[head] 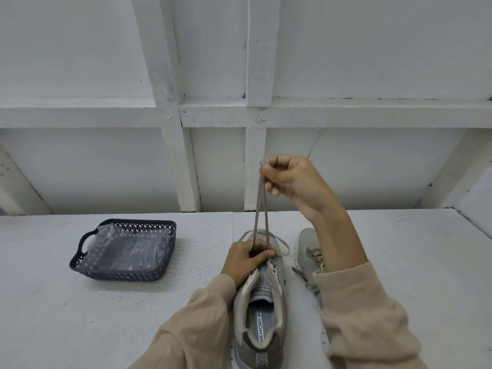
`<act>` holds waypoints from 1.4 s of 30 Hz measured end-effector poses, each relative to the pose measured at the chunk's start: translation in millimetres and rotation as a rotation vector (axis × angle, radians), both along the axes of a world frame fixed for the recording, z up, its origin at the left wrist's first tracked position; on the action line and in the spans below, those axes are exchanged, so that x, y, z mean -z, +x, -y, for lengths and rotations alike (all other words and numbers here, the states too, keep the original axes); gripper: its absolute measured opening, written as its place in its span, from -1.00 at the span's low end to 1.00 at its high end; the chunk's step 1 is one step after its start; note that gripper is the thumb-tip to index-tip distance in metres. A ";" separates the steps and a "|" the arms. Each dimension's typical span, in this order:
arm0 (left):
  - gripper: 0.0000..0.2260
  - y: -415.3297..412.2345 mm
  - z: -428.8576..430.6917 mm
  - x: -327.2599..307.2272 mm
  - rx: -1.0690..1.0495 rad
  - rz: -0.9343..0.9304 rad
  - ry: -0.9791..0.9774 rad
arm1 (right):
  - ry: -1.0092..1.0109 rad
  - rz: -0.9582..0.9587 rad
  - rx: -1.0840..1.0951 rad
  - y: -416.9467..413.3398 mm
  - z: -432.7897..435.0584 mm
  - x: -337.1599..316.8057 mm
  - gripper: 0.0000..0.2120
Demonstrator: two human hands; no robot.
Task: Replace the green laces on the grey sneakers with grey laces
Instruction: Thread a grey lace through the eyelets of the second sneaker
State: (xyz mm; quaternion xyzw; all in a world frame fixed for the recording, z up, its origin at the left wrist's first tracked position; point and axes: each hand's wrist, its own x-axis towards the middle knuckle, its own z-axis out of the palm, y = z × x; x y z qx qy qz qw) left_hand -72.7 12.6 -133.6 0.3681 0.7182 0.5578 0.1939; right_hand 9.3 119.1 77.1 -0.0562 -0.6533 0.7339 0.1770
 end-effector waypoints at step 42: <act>-0.77 -12.9 -4.0 -13.5 0.108 0.030 -0.015 | 0.396 0.400 0.059 -12.6 -16.4 108.4 -0.94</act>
